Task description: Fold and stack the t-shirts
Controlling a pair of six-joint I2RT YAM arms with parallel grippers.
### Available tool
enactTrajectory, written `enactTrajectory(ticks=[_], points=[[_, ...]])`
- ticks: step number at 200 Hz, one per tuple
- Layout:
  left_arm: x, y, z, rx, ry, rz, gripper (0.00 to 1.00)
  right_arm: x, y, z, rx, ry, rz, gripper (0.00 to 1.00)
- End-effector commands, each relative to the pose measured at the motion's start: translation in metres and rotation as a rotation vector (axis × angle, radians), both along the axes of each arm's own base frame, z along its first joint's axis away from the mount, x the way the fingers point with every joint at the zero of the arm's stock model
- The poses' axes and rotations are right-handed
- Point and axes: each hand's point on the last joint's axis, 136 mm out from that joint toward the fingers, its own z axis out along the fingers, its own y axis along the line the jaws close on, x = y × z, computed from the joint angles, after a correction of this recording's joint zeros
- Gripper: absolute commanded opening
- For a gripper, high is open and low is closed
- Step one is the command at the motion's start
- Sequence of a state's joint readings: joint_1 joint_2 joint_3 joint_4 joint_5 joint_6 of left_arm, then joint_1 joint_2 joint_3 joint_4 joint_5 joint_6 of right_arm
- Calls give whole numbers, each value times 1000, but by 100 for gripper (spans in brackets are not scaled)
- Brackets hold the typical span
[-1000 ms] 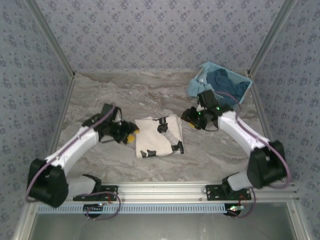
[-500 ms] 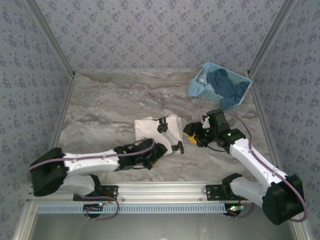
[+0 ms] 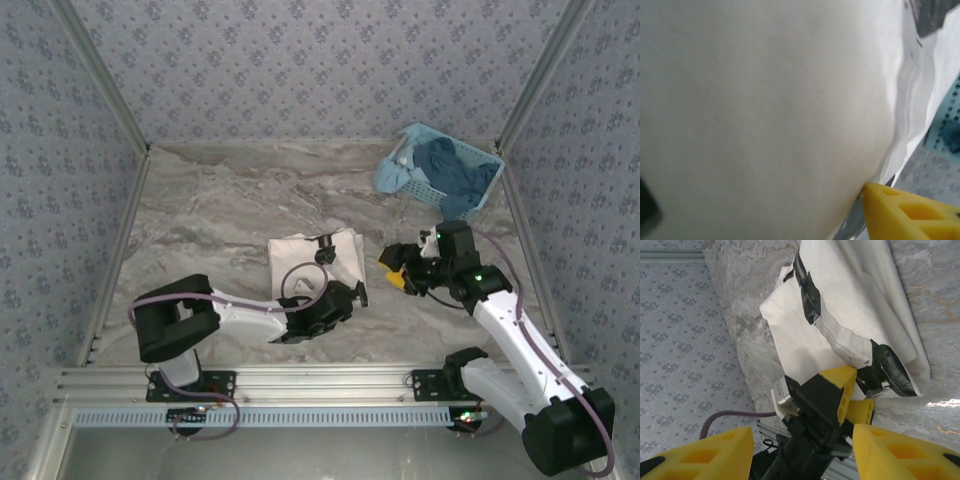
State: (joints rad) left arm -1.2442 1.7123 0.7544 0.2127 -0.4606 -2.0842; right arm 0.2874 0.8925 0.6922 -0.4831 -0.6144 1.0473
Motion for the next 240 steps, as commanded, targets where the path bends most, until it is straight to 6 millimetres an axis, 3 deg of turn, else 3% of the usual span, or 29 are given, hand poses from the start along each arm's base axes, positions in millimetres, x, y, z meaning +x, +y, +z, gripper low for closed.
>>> enactTrajectory(ticks=[1,32,68,116,139,168,194,216,240], points=[[25,-8,6,-443,209,440,48,-7,-2,0,13,15,21,57],[51,0,-3,-464,196,494,15,-3,-6,0,14,21,1,57],[87,42,-11,-379,184,485,3,6,-8,1,17,18,-13,57],[131,144,-20,-152,253,227,6,22,-7,4,20,2,-22,57],[144,207,-21,-49,311,93,19,31,-8,2,22,-2,-33,57],[181,281,-21,42,318,-33,21,46,-6,-1,23,-16,-49,57],[230,319,-22,65,265,-140,23,55,-3,-2,19,-16,-49,56],[258,352,-26,115,254,-171,25,61,-2,0,10,-35,-48,56],[285,368,-24,110,211,-182,30,68,2,4,5,-58,-39,56]])
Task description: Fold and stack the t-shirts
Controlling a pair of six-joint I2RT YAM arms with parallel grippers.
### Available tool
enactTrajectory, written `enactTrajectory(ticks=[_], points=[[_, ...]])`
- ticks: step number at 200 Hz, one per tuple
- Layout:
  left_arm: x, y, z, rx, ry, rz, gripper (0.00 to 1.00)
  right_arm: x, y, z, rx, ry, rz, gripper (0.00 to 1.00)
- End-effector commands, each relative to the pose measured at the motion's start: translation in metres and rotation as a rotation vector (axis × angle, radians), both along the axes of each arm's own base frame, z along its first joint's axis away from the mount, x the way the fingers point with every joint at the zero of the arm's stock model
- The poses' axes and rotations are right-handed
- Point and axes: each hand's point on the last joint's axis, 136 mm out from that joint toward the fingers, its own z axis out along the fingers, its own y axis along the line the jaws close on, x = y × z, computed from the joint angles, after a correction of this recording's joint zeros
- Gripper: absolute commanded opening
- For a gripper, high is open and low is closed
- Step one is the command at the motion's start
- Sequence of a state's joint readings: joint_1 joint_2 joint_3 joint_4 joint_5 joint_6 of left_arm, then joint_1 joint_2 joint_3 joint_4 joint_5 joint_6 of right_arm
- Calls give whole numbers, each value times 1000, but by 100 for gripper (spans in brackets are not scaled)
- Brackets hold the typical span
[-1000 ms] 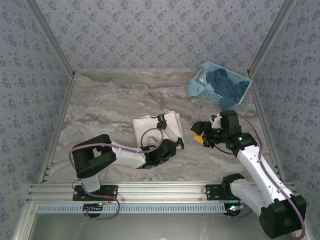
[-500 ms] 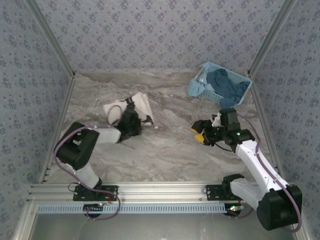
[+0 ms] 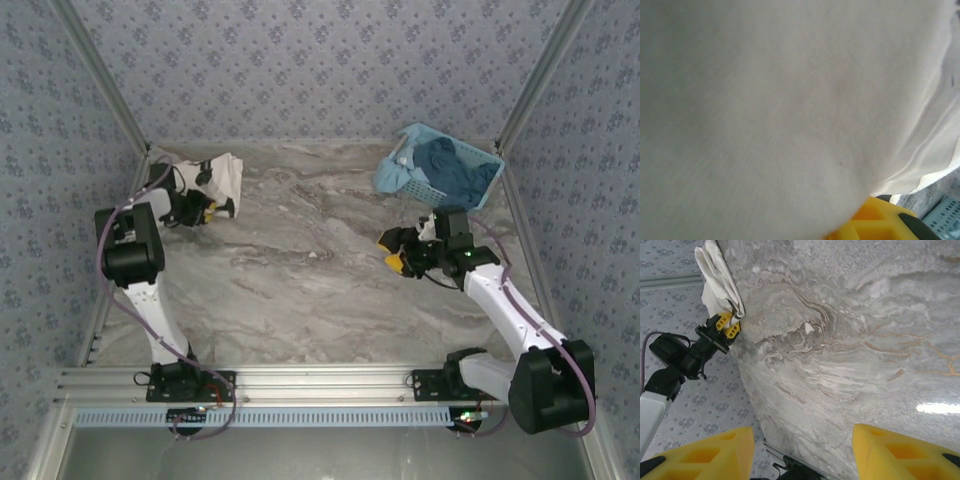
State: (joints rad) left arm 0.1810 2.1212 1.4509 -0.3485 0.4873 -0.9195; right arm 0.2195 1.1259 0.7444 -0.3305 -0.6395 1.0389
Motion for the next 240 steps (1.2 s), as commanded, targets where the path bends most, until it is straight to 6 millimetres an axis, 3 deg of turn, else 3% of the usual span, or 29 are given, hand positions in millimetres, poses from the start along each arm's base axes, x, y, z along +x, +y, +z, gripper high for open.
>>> enactTrajectory(ticks=[1,27,55,84,119,136,147,151,157,161,190,195,199,201,223,240], points=[[-9,4,-15,9,53,-132,31,15,5,19,-4,-86,6,56],[5,10,-1,33,32,-143,39,20,13,24,7,-120,27,57],[2,-7,43,36,-45,-141,52,21,19,28,8,-140,40,57],[-12,-31,84,25,-95,-138,51,20,21,26,9,-137,42,57],[-8,-36,94,4,-114,-112,44,25,27,27,20,-142,56,56],[-11,-35,114,35,-156,-101,45,28,30,40,19,-204,79,56],[-22,-31,134,78,-193,-88,50,32,28,54,-6,-285,83,56],[-27,-29,142,95,-210,-84,57,33,26,60,-23,-322,81,56],[-35,-27,155,120,-242,-76,93,34,22,66,-59,-375,70,57],[-41,-26,163,133,-263,-70,97,35,20,71,-76,-409,63,58],[-87,-33,192,132,-349,-43,98,38,3,102,-137,-603,-19,65],[-96,-35,195,141,-357,-40,98,36,1,103,-142,-598,-30,76],[-103,-34,197,158,-364,-35,98,35,-2,102,-154,-588,-38,96],[-107,-34,198,167,-365,-33,98,34,-3,100,-163,-579,-36,99],[-152,-11,206,339,-354,50,98,30,-35,86,-305,-467,-100,100],[-198,33,205,569,-233,193,98,29,-66,83,-420,-441,-181,100]])
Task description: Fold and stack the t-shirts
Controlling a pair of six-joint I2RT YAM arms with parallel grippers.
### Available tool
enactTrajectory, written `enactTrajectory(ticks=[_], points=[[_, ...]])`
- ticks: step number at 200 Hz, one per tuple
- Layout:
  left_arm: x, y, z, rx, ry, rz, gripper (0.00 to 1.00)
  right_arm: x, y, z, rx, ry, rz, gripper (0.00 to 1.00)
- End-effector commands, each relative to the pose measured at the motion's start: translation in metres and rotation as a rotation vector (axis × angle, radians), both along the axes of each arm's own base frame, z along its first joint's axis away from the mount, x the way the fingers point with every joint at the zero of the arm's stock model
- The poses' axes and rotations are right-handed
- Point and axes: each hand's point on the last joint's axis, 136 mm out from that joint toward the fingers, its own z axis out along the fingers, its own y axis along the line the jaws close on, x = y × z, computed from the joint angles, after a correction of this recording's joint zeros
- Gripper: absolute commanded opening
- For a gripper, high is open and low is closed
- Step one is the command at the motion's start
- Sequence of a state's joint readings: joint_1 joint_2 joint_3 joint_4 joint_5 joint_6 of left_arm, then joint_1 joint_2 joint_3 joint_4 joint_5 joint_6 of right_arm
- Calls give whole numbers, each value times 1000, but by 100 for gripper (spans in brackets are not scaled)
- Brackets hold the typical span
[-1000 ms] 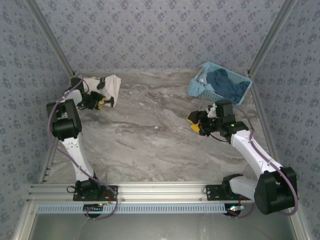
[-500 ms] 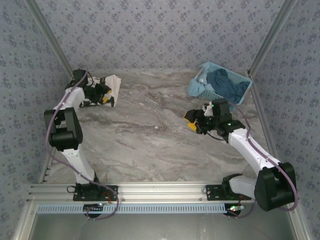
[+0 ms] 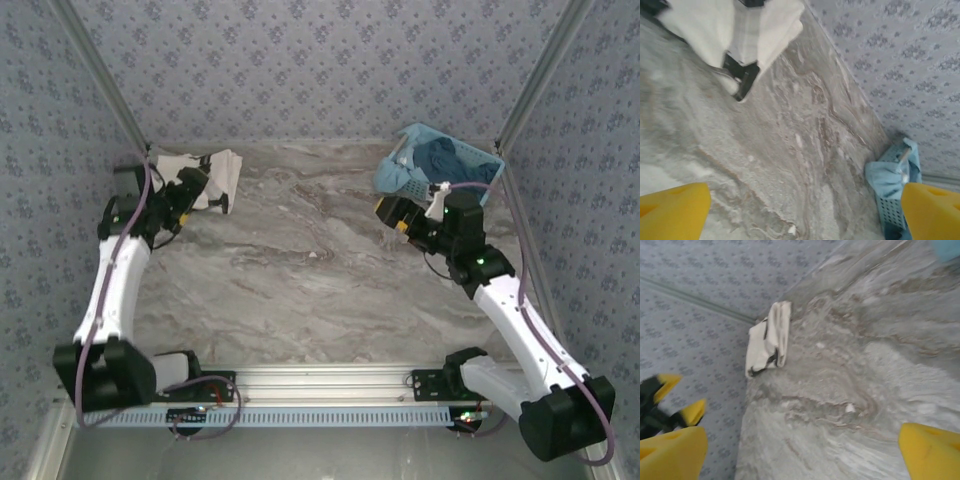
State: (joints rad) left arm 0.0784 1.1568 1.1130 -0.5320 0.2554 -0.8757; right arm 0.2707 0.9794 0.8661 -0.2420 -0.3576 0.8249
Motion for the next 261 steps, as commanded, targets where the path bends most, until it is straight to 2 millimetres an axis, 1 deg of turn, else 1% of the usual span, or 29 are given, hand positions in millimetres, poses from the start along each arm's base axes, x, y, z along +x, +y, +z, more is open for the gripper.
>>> enactTrajectory(ticks=[1,10,13,16,17,18,22,30,37,47,48,52,59,72,73,85,95,108,128,141,162,172,182,200,209,226,235,244,261], points=[[-58,60,-19,271,162,271,98,-4,-51,-18,-189,70,-179,100],[-79,83,-17,391,179,364,98,-5,-75,-23,-267,96,-280,100],[-85,91,-18,427,183,394,98,-8,-91,-30,-323,128,-343,100],[-90,96,-18,457,185,417,98,-8,-98,-32,-351,140,-373,100],[-92,99,-19,468,185,428,98,-12,-106,-36,-386,165,-403,100],[-93,100,-20,478,184,434,98,-12,-106,-36,-386,165,-403,100],[-96,105,-20,524,162,440,98,-15,-119,-44,-445,200,-459,100],[-88,107,-22,630,75,377,98,-16,-139,-52,-538,208,-512,100],[-82,107,-27,724,13,323,98,-14,-148,-60,-602,186,-503,100],[-80,106,-43,832,-26,257,98,-4,-156,-71,-682,107,-480,100],[-80,106,-45,839,-28,252,98,-2,-157,-69,-685,89,-482,100],[-78,104,-52,858,-45,233,98,-1,-161,-77,-720,67,-486,100],[-72,97,-65,888,-91,172,98,2,-163,-86,-768,3,-476,100],[-62,82,-87,910,-170,69,98,6,-169,-92,-856,-108,-483,100],[-61,82,-88,911,-174,65,98,5,-170,-96,-871,-114,-480,100],[-58,84,-104,886,-178,101,98,6,-177,-110,-931,-121,-479,100],[-54,84,-118,871,-152,95,98,8,-182,-124,-935,-107,-475,100],[-42,78,-130,852,-153,56,98,11,-187,-143,-937,-96,-472,100],[-26,74,-146,831,-148,28,98,22,-187,-157,-915,-139,-471,100],[-12,70,-149,823,-150,-1,98,32,-186,-160,-907,-154,-458,100],[12,67,-149,779,-194,6,98,52,-186,-153,-863,-235,-493,100],[22,61,-154,771,-163,-56,98,59,-186,-154,-897,-250,-460,100],[31,52,-155,773,-172,-124,98,65,-190,-152,-880,-267,-480,100],[32,50,-150,803,-211,-142,98,64,-195,-166,-847,-260,-484,100],[29,51,-145,812,-254,-139,98,64,-193,-162,-869,-317,-477,100],[24,55,-140,820,-321,-115,98,62,-189,-173,-842,-330,-473,100],[22,58,-144,830,-340,-87,98,61,-190,-171,-856,-366,-484,100],[25,59,-148,832,-350,-85,98,60,-191,-170,-854,-349,-483,100],[36,42,-161,857,-330,-183,98,63,-191,-174,-834,-327,-483,100]])
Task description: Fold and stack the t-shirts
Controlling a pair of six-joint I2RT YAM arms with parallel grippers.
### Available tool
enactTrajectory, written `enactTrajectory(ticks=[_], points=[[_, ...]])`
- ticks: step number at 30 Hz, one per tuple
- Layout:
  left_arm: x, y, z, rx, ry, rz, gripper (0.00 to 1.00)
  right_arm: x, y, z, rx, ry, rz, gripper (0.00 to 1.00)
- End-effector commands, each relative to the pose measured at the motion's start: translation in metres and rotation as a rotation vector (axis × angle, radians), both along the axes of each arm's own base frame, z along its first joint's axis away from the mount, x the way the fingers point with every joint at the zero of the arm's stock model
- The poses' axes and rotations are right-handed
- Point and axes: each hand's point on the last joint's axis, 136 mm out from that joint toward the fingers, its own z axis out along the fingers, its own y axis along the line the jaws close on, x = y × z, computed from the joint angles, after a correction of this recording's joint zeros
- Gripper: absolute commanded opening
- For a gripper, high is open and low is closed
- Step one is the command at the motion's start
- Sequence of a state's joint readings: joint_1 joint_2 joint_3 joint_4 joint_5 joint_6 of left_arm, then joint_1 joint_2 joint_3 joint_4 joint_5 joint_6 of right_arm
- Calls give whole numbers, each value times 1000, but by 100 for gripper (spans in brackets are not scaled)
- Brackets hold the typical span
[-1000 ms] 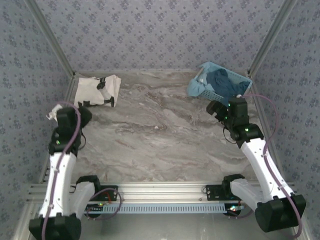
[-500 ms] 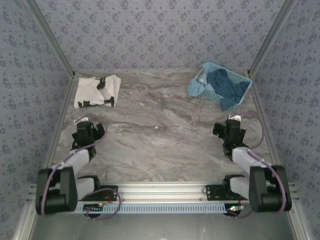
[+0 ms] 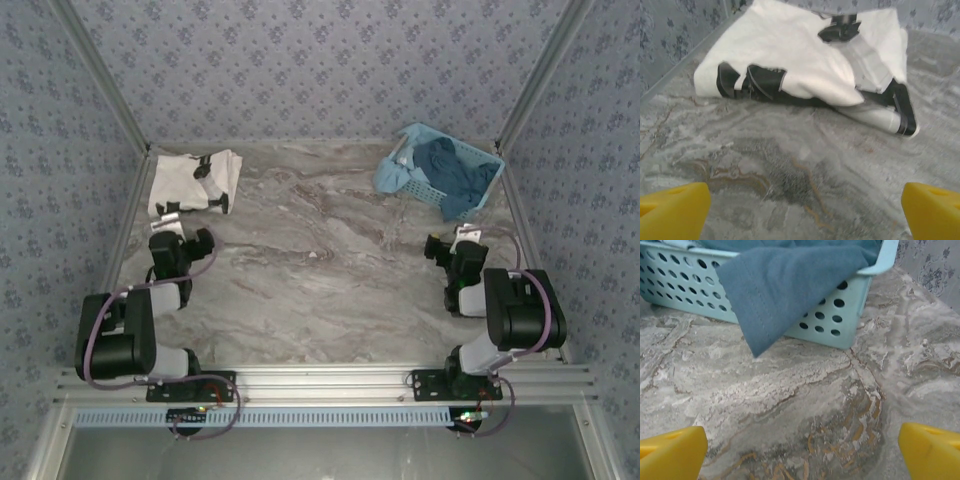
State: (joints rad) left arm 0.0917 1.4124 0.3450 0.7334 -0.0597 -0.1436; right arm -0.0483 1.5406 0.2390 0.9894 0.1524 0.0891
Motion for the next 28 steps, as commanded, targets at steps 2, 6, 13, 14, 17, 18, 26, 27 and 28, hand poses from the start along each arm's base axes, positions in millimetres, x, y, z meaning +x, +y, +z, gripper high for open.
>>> enactTrajectory(ticks=[2,6,13,14,17,18,26,27,28], points=[[22,-21,4,64,-77,-104,98,14,1,30,-31,-120,22,100],[20,-14,2,59,-46,-69,98,21,-2,29,-52,-79,-19,100],[22,-12,1,66,-35,-52,98,27,2,27,-98,-36,-21,100],[22,-12,1,66,-35,-53,98,26,3,26,-96,-36,-16,100],[22,-12,1,66,-37,-53,98,26,4,28,-94,-44,-11,100],[22,-13,2,66,-38,-53,98,26,1,28,-105,-41,-20,100],[22,-12,1,66,-37,-52,98,27,5,27,-106,-36,-8,100],[22,-12,1,66,-37,-50,98,27,4,28,-111,-42,-13,100],[22,-12,1,67,-35,-51,98,26,4,28,-114,-40,-15,100]])
